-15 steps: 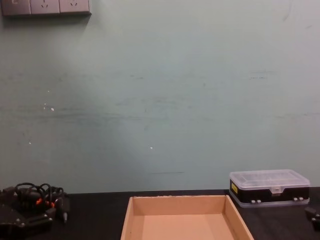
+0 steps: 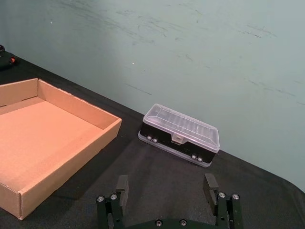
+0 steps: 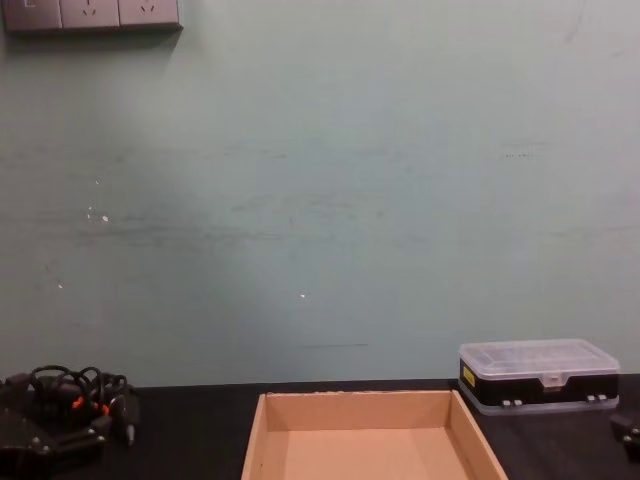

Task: Use one hand to pick up the angle iron from the table and place it into the box.

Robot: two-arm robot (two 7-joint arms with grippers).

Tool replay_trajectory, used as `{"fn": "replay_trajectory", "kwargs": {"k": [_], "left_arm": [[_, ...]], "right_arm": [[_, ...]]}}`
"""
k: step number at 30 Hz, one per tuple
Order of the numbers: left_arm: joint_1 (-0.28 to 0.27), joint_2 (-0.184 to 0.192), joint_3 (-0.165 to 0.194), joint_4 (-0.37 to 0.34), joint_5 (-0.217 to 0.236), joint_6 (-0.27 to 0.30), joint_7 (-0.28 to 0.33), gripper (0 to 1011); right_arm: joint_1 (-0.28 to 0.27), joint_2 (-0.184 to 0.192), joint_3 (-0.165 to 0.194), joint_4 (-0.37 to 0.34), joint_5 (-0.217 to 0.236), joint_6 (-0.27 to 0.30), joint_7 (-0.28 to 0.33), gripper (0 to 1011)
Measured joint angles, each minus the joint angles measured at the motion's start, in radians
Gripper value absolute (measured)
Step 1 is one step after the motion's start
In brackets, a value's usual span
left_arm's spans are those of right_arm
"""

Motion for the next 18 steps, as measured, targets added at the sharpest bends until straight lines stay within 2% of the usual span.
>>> {"fn": "replay_trajectory", "kwargs": {"k": [18], "left_arm": [[0.0, 0.0, 0.0, 0.0, 0.0, 0.0, 0.0, 1011]], "right_arm": [[0.0, 0.0, 0.0, 0.0, 0.0, 0.0, 0.0, 1000]]}}
